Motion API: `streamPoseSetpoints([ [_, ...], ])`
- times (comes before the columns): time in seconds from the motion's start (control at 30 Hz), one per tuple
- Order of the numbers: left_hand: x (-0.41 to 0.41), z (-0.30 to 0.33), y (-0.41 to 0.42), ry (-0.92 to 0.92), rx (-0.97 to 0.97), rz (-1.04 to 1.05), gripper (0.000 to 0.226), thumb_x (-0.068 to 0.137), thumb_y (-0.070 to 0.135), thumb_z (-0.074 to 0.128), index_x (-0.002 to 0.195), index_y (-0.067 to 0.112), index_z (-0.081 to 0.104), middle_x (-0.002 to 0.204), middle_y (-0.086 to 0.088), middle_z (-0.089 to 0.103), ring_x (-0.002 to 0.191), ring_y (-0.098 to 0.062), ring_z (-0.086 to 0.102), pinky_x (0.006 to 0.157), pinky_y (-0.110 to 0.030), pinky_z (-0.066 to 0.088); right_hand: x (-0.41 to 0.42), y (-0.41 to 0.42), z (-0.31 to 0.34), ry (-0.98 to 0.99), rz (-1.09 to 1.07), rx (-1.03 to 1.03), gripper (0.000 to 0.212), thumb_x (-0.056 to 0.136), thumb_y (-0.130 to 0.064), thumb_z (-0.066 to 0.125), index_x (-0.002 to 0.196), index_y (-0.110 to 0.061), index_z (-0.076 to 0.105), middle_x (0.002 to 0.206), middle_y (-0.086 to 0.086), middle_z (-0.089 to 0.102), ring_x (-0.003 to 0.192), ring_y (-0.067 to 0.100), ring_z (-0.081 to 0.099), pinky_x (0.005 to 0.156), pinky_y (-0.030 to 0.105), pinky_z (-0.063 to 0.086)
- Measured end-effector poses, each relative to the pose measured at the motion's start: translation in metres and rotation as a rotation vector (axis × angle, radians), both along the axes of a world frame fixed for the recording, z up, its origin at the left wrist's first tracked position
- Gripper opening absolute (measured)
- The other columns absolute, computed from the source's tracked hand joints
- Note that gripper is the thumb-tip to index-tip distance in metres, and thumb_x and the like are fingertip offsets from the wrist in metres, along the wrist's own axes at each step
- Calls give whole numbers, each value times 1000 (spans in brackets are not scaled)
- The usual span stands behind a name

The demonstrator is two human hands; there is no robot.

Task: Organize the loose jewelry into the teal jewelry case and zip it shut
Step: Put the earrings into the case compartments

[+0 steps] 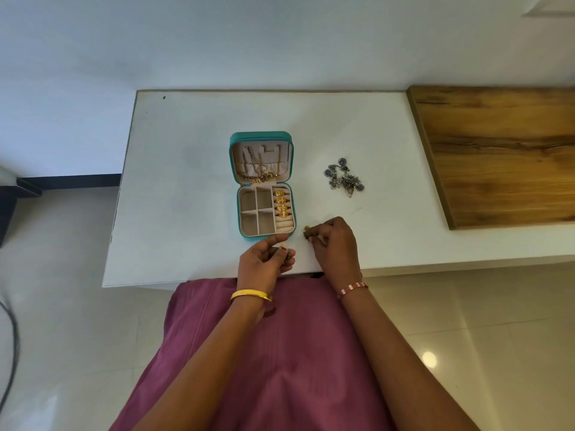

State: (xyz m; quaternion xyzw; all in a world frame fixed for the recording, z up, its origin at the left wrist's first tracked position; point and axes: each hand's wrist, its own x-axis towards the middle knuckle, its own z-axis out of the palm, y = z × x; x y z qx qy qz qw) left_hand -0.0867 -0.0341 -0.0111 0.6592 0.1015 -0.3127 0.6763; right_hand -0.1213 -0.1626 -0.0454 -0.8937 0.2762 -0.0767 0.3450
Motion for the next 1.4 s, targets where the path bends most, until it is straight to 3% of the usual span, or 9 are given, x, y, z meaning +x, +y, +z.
streamPoseSetpoints([
  [0.13,-14,-1,24,-35,26,-34,22,88,2,50,108,3,61,80,-8,66,72,-14,64,65,-14,55,-11,16,14,-13,-141,104,12,79,-1,60,87,-5,67,96,15,53,82,23,54,69,19,39],
  [0.3,-6,-9,19,-63,74,-1,21,88,1,51,106,0,60,81,-9,64,73,-16,63,63,-13,54,-3,16,11,73,-38,21,32,82,-14,63,112,-6,60,103,19,56,95,29,53,79,29,41],
  [0.4,-5,-12,17,-80,83,4,19,84,0,56,103,-1,61,80,-8,64,71,-16,62,61,-12,54,-1,17,8,131,21,-79,21,85,-12,57,104,-3,62,102,20,56,97,32,52,77,34,41],
  [0.5,-6,-14,18,-106,107,-2,17,81,1,60,98,2,63,86,-11,64,73,-16,62,61,-12,54,-2,15,9,52,-4,-52,12,82,-7,59,93,-2,62,93,17,61,85,28,55,69,29,40],
  [0.73,-6,-12,20,-71,81,26,23,86,3,55,107,1,61,90,-12,65,72,-15,62,60,-13,54,-7,18,18,-71,-80,200,18,83,-2,60,99,-8,64,63,-3,51,56,5,45,57,4,37],
  [0.9,-7,-4,24,-24,50,99,24,87,7,54,109,1,62,86,-10,66,73,-14,63,60,-15,53,-7,26,27,-133,-217,492,16,79,5,60,86,-8,67,68,-5,60,59,-1,56,61,10,46],
  [1.07,-10,7,35,-6,-1,123,18,86,4,55,102,7,62,84,-5,67,78,-15,64,67,-24,55,-8,42,42,-217,-238,722,11,81,4,60,88,-4,63,78,10,65,59,-2,62,57,10,49],
  [1.17,-6,12,43,-58,4,144,22,86,4,56,105,12,62,84,-2,67,79,-12,63,70,-23,54,-2,47,48,-200,-204,708,18,82,1,61,98,-4,64,80,11,66,66,10,62,59,15,52],
  [1.4,21,14,43,-142,77,237,21,85,7,58,105,6,64,95,-11,65,86,-22,61,68,-24,54,32,50,56,-133,-107,473,10,81,4,62,88,0,68,85,12,66,72,18,63,61,16,55],
])
